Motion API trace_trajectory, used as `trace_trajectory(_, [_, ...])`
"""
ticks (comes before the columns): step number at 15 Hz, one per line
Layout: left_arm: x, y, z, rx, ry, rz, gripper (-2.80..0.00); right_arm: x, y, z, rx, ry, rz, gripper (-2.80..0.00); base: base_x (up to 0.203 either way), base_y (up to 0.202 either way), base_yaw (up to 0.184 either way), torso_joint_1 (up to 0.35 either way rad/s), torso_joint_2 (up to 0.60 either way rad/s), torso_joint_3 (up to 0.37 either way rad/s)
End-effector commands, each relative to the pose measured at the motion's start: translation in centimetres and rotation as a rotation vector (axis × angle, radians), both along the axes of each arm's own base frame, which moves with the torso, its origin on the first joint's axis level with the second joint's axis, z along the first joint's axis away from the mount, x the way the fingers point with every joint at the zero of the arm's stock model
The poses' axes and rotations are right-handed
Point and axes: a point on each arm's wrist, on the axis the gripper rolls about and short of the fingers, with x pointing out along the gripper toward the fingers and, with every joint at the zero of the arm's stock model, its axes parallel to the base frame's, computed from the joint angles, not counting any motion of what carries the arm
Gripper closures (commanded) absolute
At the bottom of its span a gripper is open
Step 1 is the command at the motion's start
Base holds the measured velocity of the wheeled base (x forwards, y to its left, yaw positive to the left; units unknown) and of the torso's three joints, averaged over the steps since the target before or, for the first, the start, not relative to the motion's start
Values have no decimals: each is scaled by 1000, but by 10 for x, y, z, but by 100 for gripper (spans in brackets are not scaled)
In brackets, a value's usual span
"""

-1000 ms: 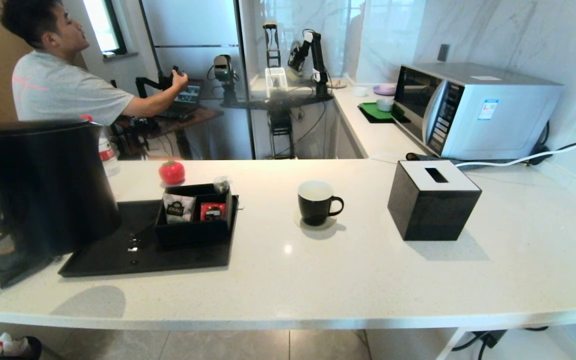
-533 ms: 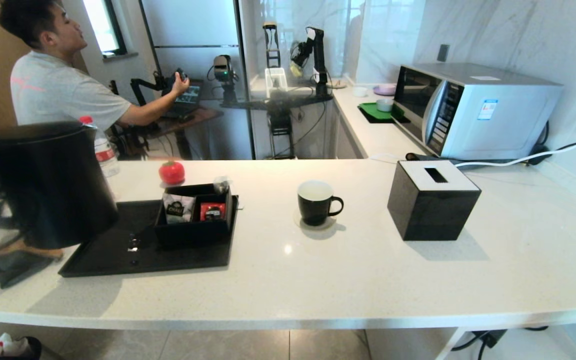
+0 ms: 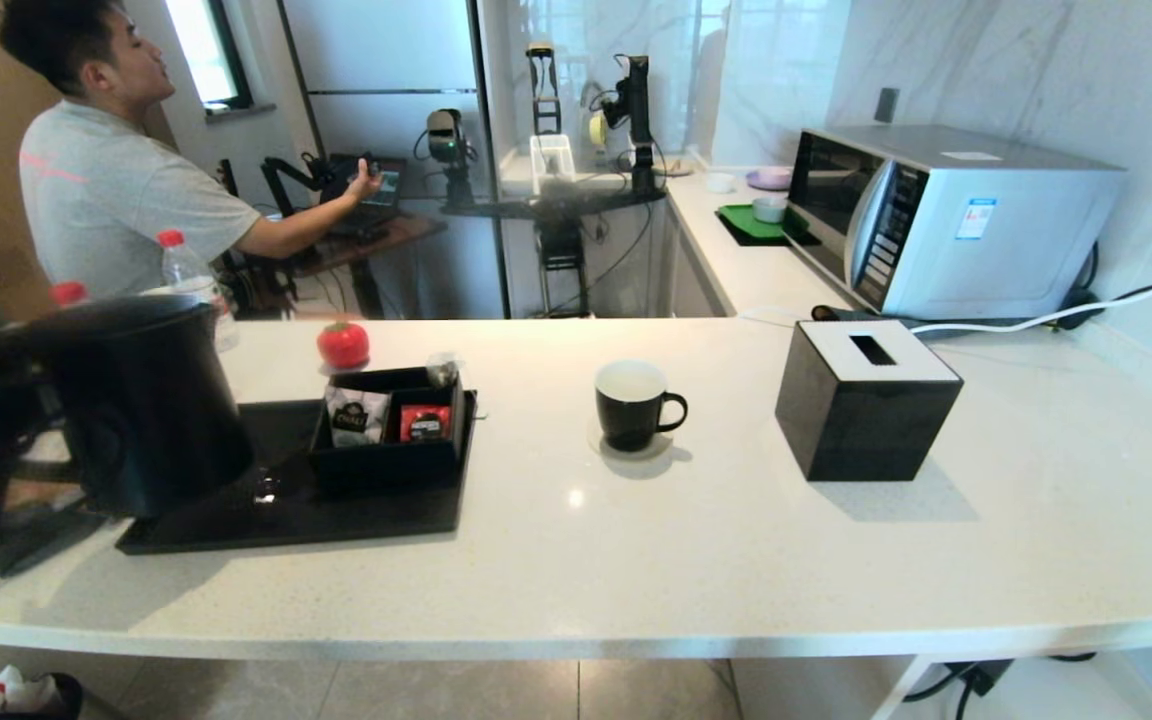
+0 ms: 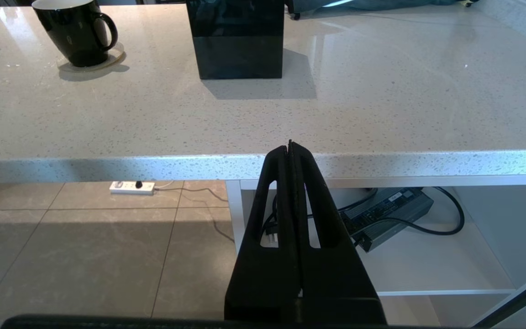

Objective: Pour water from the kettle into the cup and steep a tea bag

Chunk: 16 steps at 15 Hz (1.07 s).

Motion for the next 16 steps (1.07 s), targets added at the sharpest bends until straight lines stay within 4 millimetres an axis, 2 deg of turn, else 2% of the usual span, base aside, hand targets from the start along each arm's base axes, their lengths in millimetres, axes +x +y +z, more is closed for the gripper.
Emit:
trace_trajectory(1, [10,4,-16,-9,14,-2,0,0,0,0,0,1,0,0,0,0,0,0,0,0])
trace_trajectory(10, [52,20,-33,2,1,-46,0,0,0,0,0,0,0,0,0,0,0,0,0,0])
trace_trajectory(16, [70,18,-43,-11,-10,-105,0,0,0,0,0,0,0,0,0,0,0,0,0,0])
